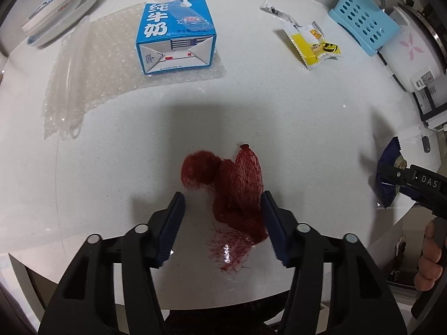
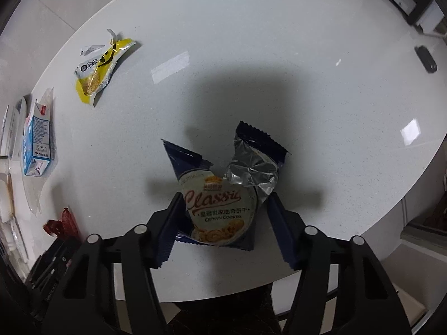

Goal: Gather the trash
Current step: 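Grasp the red mesh bag with the left tool while the right tool grasps the blue cookie wrapper, then carry the mesh bag and cookie wrapper down over the black bin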

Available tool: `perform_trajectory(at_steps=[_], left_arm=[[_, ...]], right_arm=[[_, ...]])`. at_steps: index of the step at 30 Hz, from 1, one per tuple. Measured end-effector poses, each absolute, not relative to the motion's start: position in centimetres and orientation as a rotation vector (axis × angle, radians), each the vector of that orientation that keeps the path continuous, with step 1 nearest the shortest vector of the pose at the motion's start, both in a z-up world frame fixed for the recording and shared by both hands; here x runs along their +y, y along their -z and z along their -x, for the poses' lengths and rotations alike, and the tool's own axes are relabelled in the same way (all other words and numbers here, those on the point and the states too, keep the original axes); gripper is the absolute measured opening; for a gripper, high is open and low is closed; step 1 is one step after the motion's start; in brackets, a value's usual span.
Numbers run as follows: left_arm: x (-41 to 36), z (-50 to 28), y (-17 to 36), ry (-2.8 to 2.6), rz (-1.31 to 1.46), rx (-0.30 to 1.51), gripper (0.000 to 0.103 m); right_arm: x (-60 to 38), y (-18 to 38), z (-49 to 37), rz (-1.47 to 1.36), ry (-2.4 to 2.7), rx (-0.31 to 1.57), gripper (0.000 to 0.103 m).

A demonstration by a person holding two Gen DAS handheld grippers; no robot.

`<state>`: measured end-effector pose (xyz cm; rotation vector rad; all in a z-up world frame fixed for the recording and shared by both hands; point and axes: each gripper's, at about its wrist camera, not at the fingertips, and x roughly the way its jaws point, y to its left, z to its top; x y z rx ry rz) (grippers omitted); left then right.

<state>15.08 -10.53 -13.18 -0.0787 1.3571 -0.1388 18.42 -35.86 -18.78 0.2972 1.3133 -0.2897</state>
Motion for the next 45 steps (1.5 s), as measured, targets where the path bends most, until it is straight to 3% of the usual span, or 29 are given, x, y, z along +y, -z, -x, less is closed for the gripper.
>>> perform_trajectory(at_steps=[2,4,8,45], left_arm=[[-10.7,-15.3,13.1,0.139,0.077,1.37,0.033],[-10.8,-15.7,13.1,0.132,0.07,1.389,0.028],[-11.0,-16.0,13.1,0.136,0.072,1.413,0.017],[-8.0,-10.0,8.1,0.132,0.091,1.28,0.016]], right_arm=[[-35.6,18.8,-18.5,-0.278,0.305,1.315,0.044],[-35.5,18.8,-18.7,-0.277,0.307,1.322,0.035],[-35.1,18.7,-19.0,-0.271,0.307,1.328,0.03],[-30.6,13.9,-13.8,-0.187,0.125,1.19,0.028]])
